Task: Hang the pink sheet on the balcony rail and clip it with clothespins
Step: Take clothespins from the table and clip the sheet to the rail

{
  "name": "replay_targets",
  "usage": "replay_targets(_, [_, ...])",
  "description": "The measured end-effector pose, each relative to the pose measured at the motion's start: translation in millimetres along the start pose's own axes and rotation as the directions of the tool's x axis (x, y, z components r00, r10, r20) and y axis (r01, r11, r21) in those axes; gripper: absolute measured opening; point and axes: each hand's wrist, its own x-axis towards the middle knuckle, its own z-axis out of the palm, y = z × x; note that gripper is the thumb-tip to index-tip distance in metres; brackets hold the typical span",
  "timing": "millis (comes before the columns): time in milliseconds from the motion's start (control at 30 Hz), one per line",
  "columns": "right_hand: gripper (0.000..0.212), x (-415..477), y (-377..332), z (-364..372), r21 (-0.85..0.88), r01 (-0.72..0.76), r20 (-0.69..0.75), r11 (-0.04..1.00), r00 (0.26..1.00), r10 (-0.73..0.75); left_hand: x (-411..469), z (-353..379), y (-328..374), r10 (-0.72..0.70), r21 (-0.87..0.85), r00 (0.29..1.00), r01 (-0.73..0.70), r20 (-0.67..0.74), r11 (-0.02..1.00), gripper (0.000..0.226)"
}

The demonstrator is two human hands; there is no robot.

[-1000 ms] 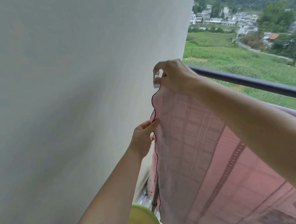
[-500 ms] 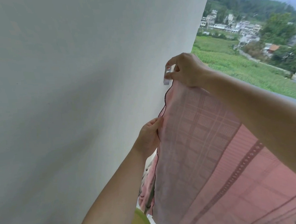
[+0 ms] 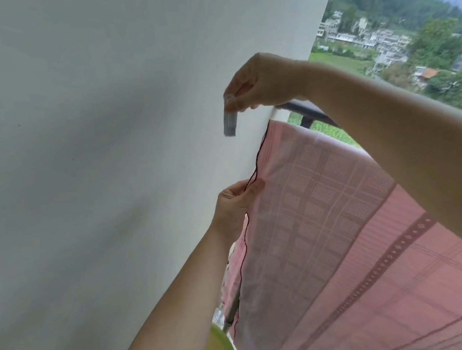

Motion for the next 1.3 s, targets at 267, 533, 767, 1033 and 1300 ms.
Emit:
replay_targets(267, [0.023, 34, -22, 26, -0.391, 0.000, 0.377, 0.920, 0.912, 0.161, 4, -5, 4, 0.032, 0.082, 0.999, -0.034, 0.019, 0.996, 0.031])
replay_targets(533, [0.018, 34, -14, 56, -0.584, 0.061, 0.455, 0.810, 0.850, 0.265, 6, -8, 5, 0.028, 0.205, 0.999, -0.032, 0.021, 0.978, 0.030])
replay_targets(767, [0.021, 13, -4, 52, -0.592, 0.070, 0.451, 0.803, 0.855, 0.258, 1, -6, 11, 0.005, 0.275, 0.999, -0.014, 0.036, 0.961, 0.030])
replay_targets(1033, [0.057, -56, 47, 37, -0.505, -0.068, -0.143, 0.860, 0.990, -0.005, 3, 14, 8, 0.088, 0.474, 0.994, -0.045, -0.071, 0.879, 0.024])
replay_targets(1300, [0.055, -159, 89, 72, -0.440, -0.370, -0.607, 0.818, 0.794, 0.033, -14, 35, -18, 0.487, 0.930, 0.873, -0.155, -0.029, 0.333, 0.024])
